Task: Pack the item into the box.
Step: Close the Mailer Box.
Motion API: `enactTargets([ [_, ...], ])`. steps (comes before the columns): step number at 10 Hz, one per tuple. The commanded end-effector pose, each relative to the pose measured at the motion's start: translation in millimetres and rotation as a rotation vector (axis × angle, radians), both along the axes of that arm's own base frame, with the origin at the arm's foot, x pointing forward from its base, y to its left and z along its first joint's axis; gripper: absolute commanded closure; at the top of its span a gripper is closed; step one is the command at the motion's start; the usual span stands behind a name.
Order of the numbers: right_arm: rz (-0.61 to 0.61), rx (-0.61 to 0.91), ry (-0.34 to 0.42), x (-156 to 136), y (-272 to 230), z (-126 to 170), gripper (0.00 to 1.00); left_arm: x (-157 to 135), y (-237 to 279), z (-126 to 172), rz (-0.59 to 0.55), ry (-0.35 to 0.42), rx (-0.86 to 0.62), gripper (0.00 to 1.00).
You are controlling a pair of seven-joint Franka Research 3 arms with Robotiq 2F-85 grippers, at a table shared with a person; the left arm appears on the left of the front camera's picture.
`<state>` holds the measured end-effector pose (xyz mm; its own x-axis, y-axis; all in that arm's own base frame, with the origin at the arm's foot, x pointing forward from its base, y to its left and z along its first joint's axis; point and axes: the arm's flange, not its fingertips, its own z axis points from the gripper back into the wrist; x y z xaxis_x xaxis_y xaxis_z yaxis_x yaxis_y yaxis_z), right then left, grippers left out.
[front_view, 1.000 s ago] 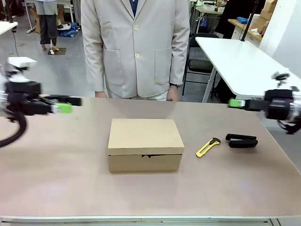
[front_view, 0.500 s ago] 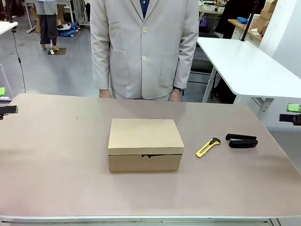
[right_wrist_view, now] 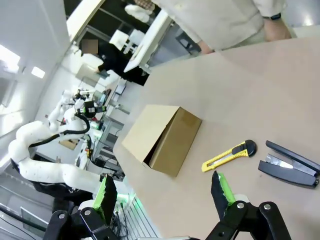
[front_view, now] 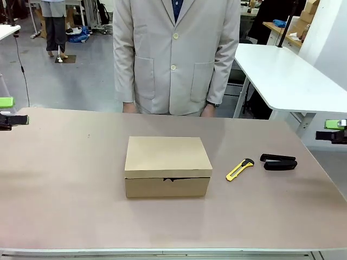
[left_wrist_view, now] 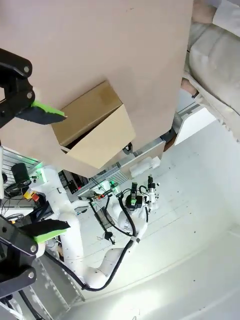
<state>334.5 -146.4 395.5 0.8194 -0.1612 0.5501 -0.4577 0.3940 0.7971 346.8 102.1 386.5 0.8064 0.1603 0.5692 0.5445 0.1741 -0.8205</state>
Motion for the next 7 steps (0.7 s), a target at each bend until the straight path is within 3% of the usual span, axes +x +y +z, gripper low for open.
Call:
enactTargets([
  [1, -0.007, -0.001, -0.020, -0.2, 2.4, -1.1, 0.00, -3.5, 0.0, -2.5, 0.008, -0.013, 0.002, 0.00],
  [7, -0.007, -0.001, -0.020, -0.2, 2.4, -1.1, 0.00, -3.5, 0.0, -2.5, 0.008, -0.013, 0.002, 0.00],
])
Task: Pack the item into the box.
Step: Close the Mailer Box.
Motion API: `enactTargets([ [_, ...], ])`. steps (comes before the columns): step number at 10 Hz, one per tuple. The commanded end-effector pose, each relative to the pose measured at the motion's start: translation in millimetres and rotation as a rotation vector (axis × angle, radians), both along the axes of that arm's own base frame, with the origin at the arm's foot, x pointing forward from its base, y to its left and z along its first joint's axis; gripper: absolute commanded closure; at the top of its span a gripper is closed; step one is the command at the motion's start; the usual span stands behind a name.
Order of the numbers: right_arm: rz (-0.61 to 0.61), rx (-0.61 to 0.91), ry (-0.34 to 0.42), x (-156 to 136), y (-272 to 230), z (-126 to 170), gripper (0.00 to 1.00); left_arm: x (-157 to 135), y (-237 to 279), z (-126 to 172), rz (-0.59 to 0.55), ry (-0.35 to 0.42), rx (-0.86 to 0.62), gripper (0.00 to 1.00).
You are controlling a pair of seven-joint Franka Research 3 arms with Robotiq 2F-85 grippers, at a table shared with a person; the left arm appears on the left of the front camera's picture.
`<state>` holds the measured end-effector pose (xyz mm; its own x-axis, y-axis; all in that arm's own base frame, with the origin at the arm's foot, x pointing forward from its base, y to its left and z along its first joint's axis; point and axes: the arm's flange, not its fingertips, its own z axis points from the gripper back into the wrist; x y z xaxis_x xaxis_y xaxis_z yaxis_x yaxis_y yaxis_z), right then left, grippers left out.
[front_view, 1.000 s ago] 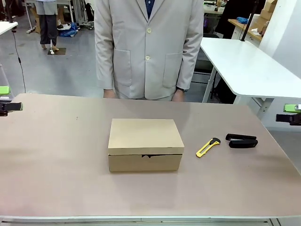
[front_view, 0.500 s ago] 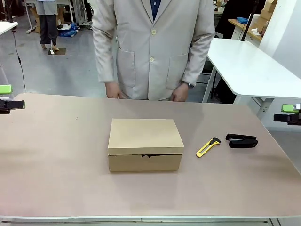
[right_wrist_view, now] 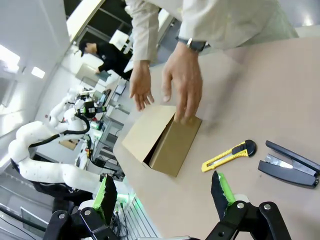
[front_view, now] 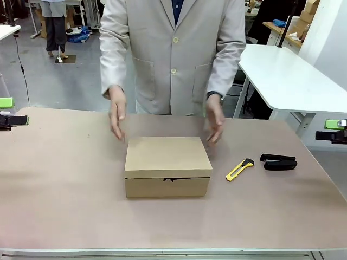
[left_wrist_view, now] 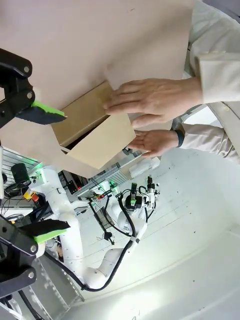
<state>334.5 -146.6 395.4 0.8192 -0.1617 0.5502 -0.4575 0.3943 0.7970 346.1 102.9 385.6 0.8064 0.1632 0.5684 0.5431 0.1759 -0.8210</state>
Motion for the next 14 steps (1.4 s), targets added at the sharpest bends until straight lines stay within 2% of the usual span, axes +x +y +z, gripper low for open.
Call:
enactTargets([
  [1, -0.007, -0.001, -0.020, -0.2, 2.6, -1.1, 0.00, -2.9, -0.7, -1.6, 0.004, -0.014, 0.002, 0.00],
  [14, -0.007, -0.001, -0.020, -0.2, 2.6, -1.1, 0.00, -2.9, -0.7, -1.6, 0.004, -0.014, 0.002, 0.00],
])
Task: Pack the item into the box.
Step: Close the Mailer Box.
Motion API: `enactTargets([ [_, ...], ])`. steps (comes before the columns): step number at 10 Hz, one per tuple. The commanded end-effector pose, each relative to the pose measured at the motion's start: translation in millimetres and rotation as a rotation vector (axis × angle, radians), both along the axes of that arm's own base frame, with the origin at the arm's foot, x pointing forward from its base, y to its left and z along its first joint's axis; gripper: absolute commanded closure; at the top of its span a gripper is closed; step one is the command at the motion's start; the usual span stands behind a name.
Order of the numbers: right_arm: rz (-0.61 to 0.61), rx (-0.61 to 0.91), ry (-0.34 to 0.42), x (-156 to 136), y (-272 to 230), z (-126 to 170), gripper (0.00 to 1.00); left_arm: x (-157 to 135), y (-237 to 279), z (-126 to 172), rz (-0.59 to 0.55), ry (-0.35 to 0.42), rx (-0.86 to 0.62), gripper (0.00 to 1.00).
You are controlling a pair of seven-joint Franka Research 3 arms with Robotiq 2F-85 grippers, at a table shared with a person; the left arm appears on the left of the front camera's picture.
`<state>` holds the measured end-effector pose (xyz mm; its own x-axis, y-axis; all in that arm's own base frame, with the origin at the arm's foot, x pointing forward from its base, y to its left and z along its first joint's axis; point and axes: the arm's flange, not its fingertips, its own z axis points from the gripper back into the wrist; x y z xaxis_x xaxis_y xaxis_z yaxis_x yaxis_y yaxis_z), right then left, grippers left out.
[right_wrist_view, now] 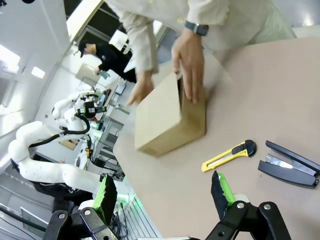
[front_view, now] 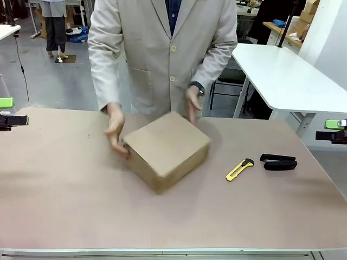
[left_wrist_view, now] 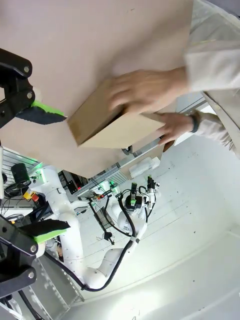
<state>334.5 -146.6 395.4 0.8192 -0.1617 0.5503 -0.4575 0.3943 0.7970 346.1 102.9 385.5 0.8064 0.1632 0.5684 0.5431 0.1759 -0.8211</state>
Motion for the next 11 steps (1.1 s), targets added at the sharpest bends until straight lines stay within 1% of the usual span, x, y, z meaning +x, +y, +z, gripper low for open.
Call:
enactTargets([
  [1, -0.007, -0.001, -0.020, -0.2, 2.6, -1.1, 0.00, -2.9, -0.7, -1.6, 0.004, -0.014, 0.002, 0.00],
  [11, -0.007, -0.001, -0.020, -0.2, 2.6, -1.1, 0.00, -2.9, -0.7, -1.6, 0.004, -0.014, 0.002, 0.00],
])
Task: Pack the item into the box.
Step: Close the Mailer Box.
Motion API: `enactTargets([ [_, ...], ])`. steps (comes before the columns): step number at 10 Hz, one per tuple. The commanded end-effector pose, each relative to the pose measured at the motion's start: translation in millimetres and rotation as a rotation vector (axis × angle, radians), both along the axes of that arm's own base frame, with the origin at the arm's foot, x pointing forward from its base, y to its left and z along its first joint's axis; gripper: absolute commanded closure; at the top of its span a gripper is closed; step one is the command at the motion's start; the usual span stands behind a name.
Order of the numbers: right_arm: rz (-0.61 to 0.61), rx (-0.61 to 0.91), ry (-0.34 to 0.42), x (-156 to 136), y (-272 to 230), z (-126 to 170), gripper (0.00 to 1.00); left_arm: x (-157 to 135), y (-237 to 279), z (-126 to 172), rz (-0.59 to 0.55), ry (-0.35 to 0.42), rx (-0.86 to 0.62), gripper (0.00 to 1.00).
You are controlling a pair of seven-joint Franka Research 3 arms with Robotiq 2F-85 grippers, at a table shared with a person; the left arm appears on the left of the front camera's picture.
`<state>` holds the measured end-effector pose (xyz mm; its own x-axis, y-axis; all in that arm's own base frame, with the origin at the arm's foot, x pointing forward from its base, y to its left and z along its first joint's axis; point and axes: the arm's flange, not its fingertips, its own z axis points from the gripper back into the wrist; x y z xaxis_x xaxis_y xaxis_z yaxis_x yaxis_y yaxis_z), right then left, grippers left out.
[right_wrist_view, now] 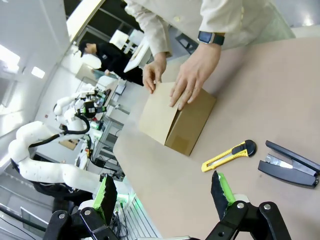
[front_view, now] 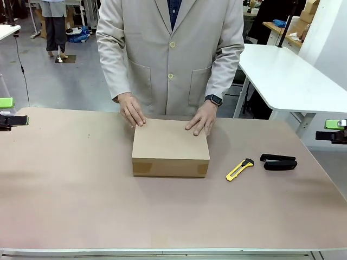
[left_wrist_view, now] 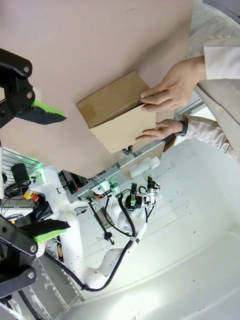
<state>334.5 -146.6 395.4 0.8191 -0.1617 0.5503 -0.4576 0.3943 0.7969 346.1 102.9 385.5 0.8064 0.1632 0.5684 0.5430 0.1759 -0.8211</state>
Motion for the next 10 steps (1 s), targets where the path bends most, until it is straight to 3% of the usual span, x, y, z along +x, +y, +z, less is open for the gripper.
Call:
enactTargets([
  [1, -0.007, -0.001, -0.020, -0.2, 2.6, -1.1, 0.00, -2.9, -0.7, -1.6, 0.004, -0.014, 0.002, 0.00],
  [10, -0.007, -0.001, -0.020, -0.2, 2.6, -1.1, 0.00, -2.9, -0.7, -1.6, 0.004, -0.014, 0.002, 0.00],
])
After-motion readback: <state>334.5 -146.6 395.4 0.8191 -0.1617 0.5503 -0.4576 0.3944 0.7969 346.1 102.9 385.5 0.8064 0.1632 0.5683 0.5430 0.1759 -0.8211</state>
